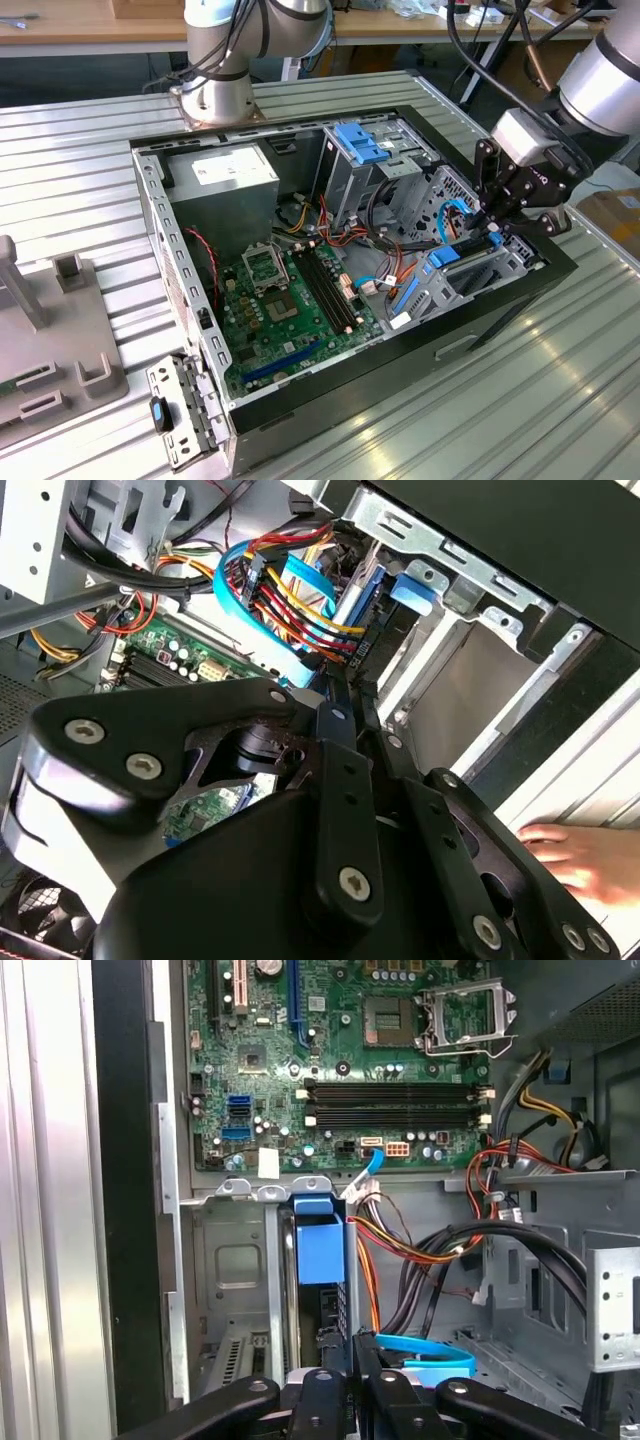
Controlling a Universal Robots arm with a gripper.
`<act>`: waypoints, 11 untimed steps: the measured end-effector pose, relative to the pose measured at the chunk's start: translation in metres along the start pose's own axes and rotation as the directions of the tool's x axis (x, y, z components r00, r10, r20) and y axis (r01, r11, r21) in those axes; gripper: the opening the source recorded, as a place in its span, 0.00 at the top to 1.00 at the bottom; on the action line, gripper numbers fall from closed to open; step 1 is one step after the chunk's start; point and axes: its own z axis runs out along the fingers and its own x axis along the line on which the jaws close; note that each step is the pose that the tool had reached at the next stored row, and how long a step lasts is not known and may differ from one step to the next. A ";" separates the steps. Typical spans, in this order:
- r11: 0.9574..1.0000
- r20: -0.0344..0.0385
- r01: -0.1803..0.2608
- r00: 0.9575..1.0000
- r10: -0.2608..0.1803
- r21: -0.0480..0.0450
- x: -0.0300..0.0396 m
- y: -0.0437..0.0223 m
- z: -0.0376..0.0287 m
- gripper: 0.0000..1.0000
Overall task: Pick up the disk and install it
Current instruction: 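Insert the first disk wire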
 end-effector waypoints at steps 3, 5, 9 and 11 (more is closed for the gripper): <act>1.000 0.000 0.004 1.000 -0.004 0.000 0.0002 0.0002 0.0052 0.84; 1.000 0.000 0.004 1.000 -0.004 0.000 0.0019 0.0006 0.0054 0.84; 1.000 -0.001 0.001 1.000 -0.001 0.000 0.0026 0.0013 0.0071 0.84; 1.000 -0.001 -0.011 1.000 0.011 0.002 0.0025 0.0011 0.0072 0.84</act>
